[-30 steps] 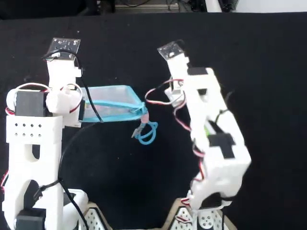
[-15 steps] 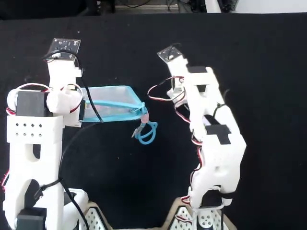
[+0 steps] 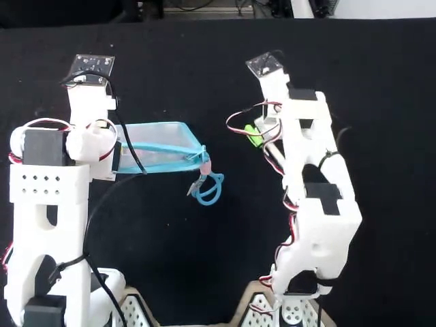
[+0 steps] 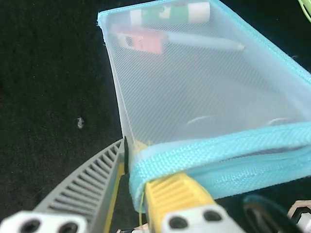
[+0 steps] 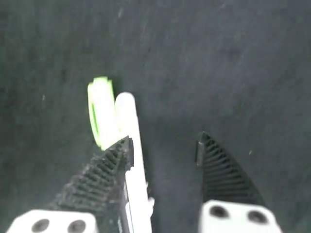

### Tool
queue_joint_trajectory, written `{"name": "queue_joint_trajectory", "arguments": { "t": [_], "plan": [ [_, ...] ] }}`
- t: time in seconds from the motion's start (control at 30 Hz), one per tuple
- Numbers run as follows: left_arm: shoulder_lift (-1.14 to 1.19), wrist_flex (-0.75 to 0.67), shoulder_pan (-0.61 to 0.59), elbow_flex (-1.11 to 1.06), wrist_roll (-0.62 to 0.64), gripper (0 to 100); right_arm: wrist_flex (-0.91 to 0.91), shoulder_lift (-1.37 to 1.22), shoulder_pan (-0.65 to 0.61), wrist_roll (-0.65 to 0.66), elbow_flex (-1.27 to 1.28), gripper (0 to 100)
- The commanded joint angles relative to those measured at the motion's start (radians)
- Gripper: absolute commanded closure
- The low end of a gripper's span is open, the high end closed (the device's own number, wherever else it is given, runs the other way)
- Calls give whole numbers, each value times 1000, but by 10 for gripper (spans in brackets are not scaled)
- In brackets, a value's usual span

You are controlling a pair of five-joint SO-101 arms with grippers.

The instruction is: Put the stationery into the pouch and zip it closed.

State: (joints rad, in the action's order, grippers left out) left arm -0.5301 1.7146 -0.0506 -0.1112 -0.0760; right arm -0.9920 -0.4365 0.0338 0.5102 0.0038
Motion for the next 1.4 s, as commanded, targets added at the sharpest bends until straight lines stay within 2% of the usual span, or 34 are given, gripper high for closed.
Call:
{"name": "queue_joint_trajectory", "arguments": {
  "t": [0.0, 0.17, 0.33, 0.43, 0.53, 0.77, 0.97, 1.17, 1.37],
  "plan": [
    [-17, 6, 4, 7, 3, 970, 46, -36, -17, 0, -44, 797],
    [-17, 6, 4, 7, 3, 970, -23, -50, -12, 0, -88, 797],
    [-17, 6, 4, 7, 3, 970, -170, -7, 9, -3, -191, 797],
    [-17, 6, 4, 7, 3, 970, -253, 22, -8, -68, -222, 796],
    [-17, 6, 4, 7, 3, 970, -287, 45, -58, -78, -203, 797],
    [-17, 6, 4, 7, 3, 970, -259, 96, -153, -64, -153, 797],
    [-17, 6, 4, 7, 3, 970, -135, 108, -221, 55, 10, 797],
    [-17, 6, 4, 7, 3, 970, 51, 108, -221, 110, 151, 797],
    [-17, 6, 4, 7, 3, 970, 75, 110, -195, 115, 174, 828]
  ]
}}
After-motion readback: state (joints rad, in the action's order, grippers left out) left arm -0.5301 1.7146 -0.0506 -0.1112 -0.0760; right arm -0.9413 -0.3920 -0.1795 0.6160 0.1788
